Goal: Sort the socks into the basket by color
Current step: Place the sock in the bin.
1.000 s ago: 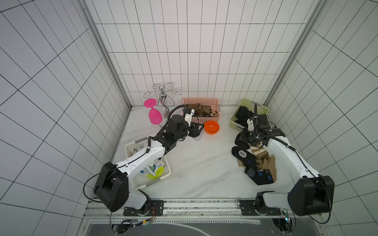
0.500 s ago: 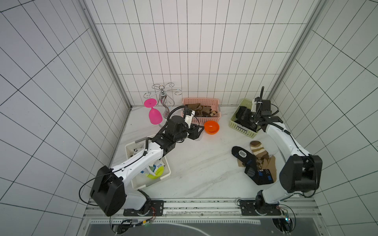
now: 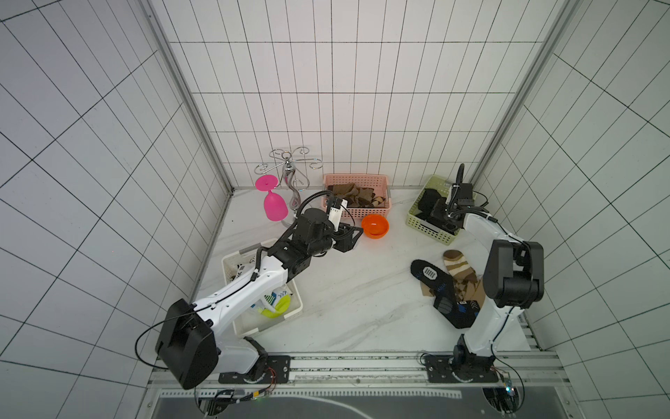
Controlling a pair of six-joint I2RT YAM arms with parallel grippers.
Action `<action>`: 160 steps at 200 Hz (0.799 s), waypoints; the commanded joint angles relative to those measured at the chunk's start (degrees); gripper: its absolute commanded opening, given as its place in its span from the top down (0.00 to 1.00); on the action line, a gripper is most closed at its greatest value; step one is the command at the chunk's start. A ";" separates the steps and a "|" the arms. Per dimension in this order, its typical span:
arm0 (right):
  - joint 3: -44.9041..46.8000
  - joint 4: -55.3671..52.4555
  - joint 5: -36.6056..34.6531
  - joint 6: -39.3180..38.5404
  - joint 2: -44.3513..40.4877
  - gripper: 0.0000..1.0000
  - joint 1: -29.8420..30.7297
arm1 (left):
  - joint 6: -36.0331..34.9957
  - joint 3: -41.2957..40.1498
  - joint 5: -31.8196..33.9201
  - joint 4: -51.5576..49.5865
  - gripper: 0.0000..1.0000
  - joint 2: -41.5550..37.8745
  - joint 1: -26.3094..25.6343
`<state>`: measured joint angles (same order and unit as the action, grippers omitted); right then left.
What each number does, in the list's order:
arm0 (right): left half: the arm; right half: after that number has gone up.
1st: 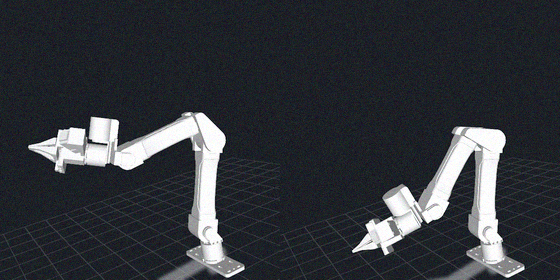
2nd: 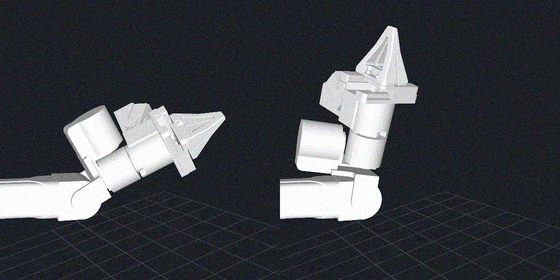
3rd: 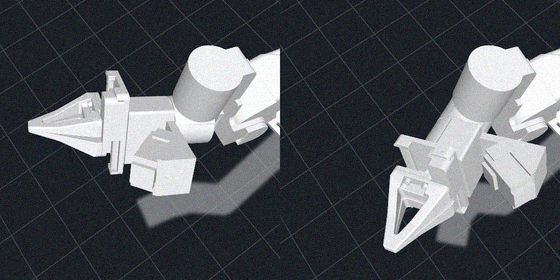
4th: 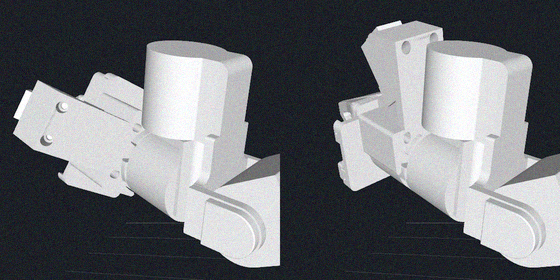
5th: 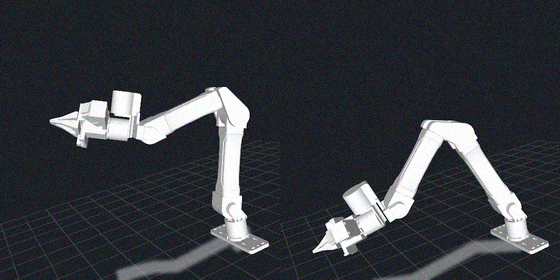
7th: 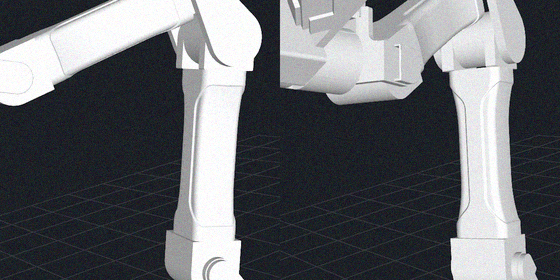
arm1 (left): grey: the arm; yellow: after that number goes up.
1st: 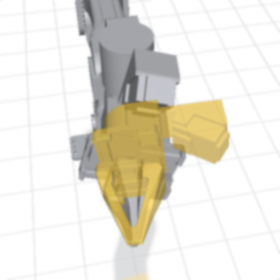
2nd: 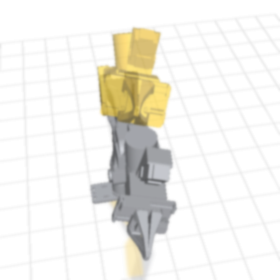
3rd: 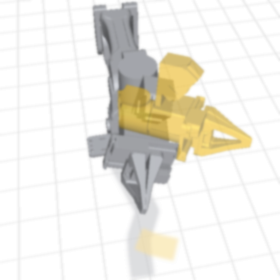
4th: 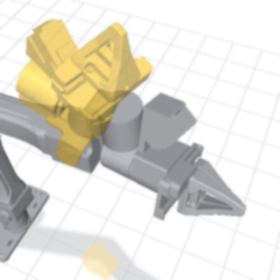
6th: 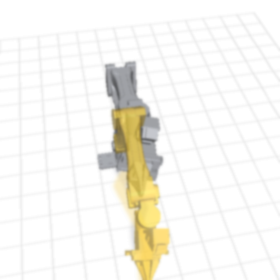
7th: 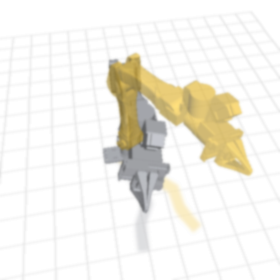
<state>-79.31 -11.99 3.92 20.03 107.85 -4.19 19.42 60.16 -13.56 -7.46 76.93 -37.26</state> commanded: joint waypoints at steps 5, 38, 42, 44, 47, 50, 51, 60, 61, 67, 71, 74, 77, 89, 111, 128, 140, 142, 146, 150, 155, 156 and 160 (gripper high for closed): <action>-5.11 -1.75 0.30 0.12 1.95 0.90 -0.91 | -0.96 0.83 1.00 -0.39 0.43 0.59 -0.75; -6.25 -3.74 -0.40 1.53 2.22 0.58 -1.26 | -0.93 1.31 1.08 -0.82 0.42 1.55 -1.71; -6.60 -4.17 -0.48 1.71 2.27 0.54 -1.31 | -0.96 1.36 1.08 -0.84 0.41 1.65 -1.83; -6.75 -4.36 -0.49 1.80 2.27 0.53 -1.27 | -1.05 1.43 1.10 -0.87 0.41 1.74 -1.89; -6.94 -4.55 -0.50 1.91 2.23 0.52 -1.31 | -1.05 1.45 1.13 -0.95 0.41 1.81 -1.87; -7.11 -4.68 -0.42 1.94 2.15 0.50 -1.27 | -1.05 1.52 1.15 -0.89 0.41 1.87 -2.06; -7.14 -4.74 -0.41 1.98 2.12 0.50 -1.31 | -1.05 1.53 1.16 -0.89 0.41 1.89 -2.09; -7.46 -4.97 -0.23 2.36 1.72 0.45 -1.31 | -1.05 1.67 1.21 -0.97 0.41 1.91 -2.20; -7.49 -4.93 -0.19 2.42 1.60 0.45 -1.29 | -1.05 1.69 1.24 -0.97 0.41 1.91 -2.20; -7.51 -4.92 -0.06 2.63 1.13 0.41 -1.31 | -1.05 1.78 1.26 -0.97 0.41 2.00 -2.37; -7.48 -4.97 0.02 2.81 0.75 0.39 -1.28 | -1.05 1.84 1.37 -1.06 0.41 2.02 -2.42; -7.45 -4.97 0.03 3.00 0.49 0.39 -1.28 | -1.12 1.88 1.36 -1.04 0.41 2.07 -2.45; -7.44 -4.91 0.06 3.08 0.19 0.36 -1.27 | -1.16 1.93 1.35 -1.10 0.40 2.09 -2.50; -7.39 -5.03 0.05 3.43 -0.85 0.29 -1.31 | -1.32 2.04 1.35 -1.26 0.40 2.25 -2.73; -7.29 -5.33 -0.36 4.20 -3.06 0.10 -1.26 | -2.13 2.47 1.27 -1.33 0.39 2.77 -3.28; -6.69 -5.38 -1.22 5.37 -5.21 0.00 -1.26 | -2.71 2.74 1.27 -1.62 0.38 3.26 -4.07; -5.98 -7.04 -1.37 5.88 -7.02 0.00 -1.28 | -3.12 2.94 1.36 -1.74 0.38 3.65 -4.58; -5.89 -7.03 -1.37 6.00 -7.41 0.01 -1.31 | -3.15 2.94 1.35 -1.74 0.38 3.71 -4.58; -5.54 -7.19 -1.43 6.15 -8.10 0.01 -1.27 | -3.24 2.94 1.43 -1.75 0.38 3.76 -4.77; -5.11 -7.25 -1.46 6.48 -8.71 0.01 -1.26 | -3.25 2.87 1.43 -1.69 0.38 3.84 -4.82; -4.63 -7.34 -1.38 6.86 -9.77 0.00 -1.27 | -3.30 2.83 1.51 -1.69 0.38 3.91 -4.98; -4.45 -7.39 -1.38 6.95 -9.99 0.00 -1.26 | -3.32 2.84 1.52 -1.68 0.38 3.92 -5.00; -3.98 -7.44 -1.26 7.26 -10.76 0.01 -1.29 | -3.32 2.86 1.52 -1.68 0.38 3.93 -5.06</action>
<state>-80.53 -17.56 3.46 24.86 102.26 -5.02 17.39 61.49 -12.80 -8.88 80.01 -41.63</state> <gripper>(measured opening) 0.995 0.623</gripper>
